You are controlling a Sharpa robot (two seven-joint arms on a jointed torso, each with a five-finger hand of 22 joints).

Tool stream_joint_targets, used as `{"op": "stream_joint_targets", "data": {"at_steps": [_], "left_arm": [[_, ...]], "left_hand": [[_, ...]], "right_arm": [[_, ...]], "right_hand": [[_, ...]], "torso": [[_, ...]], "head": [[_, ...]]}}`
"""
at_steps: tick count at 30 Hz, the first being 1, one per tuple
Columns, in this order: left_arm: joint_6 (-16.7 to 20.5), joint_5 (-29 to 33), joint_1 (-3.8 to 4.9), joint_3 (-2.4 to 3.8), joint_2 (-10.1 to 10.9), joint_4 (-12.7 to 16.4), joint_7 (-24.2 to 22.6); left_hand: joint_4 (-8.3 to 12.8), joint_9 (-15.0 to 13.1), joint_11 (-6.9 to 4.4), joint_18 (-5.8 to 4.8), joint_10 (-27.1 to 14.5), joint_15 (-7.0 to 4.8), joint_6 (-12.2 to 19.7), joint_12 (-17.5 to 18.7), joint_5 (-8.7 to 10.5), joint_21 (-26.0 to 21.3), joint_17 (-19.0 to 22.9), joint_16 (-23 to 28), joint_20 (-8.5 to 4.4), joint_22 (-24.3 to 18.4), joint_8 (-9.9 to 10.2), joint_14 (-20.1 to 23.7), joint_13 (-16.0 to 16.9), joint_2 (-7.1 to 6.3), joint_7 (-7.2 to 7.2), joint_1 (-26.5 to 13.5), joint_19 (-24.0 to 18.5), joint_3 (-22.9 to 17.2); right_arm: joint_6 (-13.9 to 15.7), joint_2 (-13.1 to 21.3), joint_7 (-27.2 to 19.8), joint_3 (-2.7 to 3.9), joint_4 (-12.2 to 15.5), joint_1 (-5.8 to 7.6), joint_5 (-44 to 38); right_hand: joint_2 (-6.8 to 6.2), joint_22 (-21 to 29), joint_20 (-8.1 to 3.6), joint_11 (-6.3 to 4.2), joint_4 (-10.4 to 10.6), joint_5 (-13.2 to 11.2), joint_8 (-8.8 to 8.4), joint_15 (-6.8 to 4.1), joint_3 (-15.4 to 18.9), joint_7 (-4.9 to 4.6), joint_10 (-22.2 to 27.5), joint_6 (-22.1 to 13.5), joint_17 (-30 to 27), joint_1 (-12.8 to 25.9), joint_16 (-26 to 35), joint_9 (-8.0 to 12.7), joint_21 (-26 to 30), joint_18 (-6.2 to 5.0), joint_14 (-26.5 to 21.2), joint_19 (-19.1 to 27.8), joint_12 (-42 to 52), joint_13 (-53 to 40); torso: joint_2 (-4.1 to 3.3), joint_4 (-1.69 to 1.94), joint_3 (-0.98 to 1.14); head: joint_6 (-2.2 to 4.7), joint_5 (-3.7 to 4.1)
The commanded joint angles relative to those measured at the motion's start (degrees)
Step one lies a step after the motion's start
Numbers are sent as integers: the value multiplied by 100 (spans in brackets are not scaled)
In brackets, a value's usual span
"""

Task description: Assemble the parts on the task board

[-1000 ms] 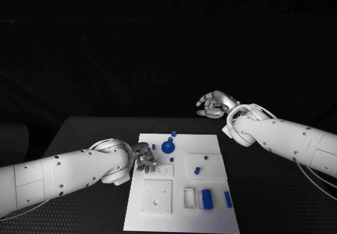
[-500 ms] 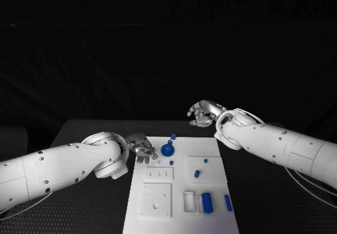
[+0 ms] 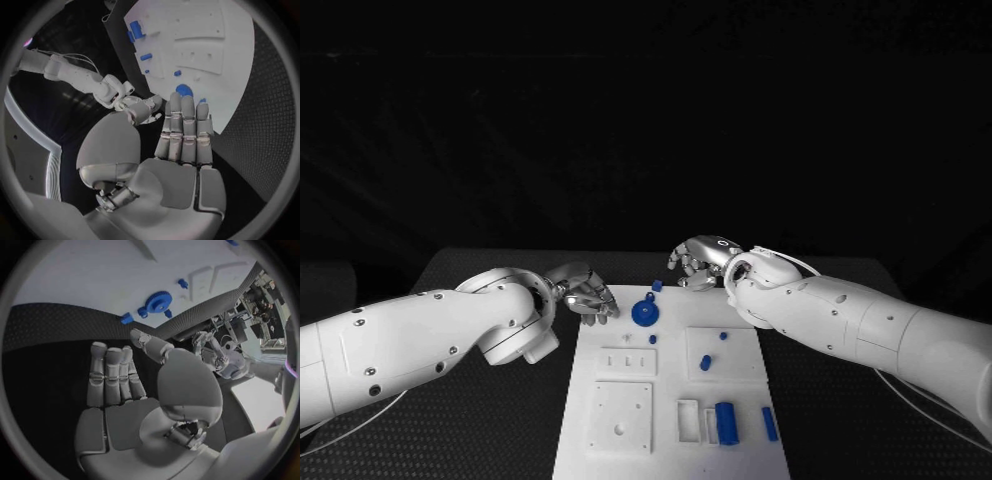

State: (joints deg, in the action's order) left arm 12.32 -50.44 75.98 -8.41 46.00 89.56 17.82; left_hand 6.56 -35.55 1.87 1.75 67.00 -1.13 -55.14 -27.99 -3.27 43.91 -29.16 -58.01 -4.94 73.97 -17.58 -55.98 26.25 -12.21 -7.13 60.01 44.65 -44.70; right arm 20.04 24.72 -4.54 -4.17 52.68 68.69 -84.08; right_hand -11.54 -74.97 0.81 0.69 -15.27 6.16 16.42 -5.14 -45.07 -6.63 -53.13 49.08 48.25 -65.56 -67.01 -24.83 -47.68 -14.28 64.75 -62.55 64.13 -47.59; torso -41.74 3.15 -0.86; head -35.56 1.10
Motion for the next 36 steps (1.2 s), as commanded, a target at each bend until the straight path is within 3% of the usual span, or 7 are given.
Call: {"op": "stream_joint_targets", "data": {"at_steps": [1,4,14,24,36], "left_arm": [[530,385,30,3,54,18,-575],[655,500,44,3,89,24,-701],[758,687,79,2,142,67,-876],[805,765,102,2,178,141,-937],[828,838,134,2,172,121,-958]], "left_hand": [[34,5,0,-59,-30,-1,33,19,19,-18,7,20,-200,-5,-30,24,-7,-2,3,34,-19,13],[166,12,46,-42,-105,31,60,121,16,-70,36,103,-166,-11,-40,48,-53,-61,-5,284,-45,-37],[170,24,56,-35,-78,61,77,185,15,-114,49,161,-132,-10,-61,25,-81,-60,-13,409,-37,-18],[160,29,59,-34,-70,67,82,203,13,-129,50,178,-124,-10,-67,20,-88,-50,-14,433,-35,-13],[94,41,64,-34,-58,78,94,238,11,-155,50,205,-110,-7,-76,11,-99,-34,-20,421,-28,13]], "right_arm": [[29,-73,-235,-13,-99,-23,-588],[106,-117,-262,-28,-157,-32,-658],[112,-260,-226,-87,-344,-40,-824],[18,-322,-192,-174,-519,-54,-945],[-34,-362,-164,-179,-586,-53,-998]], "right_hand": [[-1,-121,4,-33,-27,-7,8,-30,2,38,6,-5,-3,-73,-23,4,-37,-72,-6,-35,24,6],[5,-123,-7,-94,-48,-46,2,-77,-62,130,-5,-53,3,-131,-52,8,-58,-72,2,-48,45,15],[-48,-121,-23,-152,-54,-129,-68,-130,-194,318,7,-335,0,-185,-104,35,-104,-72,-18,-47,82,55],[-45,-121,-29,-156,-51,-194,-89,-134,-248,385,19,-480,0,-221,-128,36,-128,-72,-32,-41,102,73],[5,-123,-25,-153,-34,-203,-68,-132,-312,456,33,-513,3,-229,-146,23,-144,-72,-43,-27,117,81]], "torso": [[-21,76,-43],[-39,102,-59],[-97,200,-134],[-169,298,-197],[-237,339,-253]], "head": [[25,37],[47,58],[111,142],[136,192],[155,221]]}}
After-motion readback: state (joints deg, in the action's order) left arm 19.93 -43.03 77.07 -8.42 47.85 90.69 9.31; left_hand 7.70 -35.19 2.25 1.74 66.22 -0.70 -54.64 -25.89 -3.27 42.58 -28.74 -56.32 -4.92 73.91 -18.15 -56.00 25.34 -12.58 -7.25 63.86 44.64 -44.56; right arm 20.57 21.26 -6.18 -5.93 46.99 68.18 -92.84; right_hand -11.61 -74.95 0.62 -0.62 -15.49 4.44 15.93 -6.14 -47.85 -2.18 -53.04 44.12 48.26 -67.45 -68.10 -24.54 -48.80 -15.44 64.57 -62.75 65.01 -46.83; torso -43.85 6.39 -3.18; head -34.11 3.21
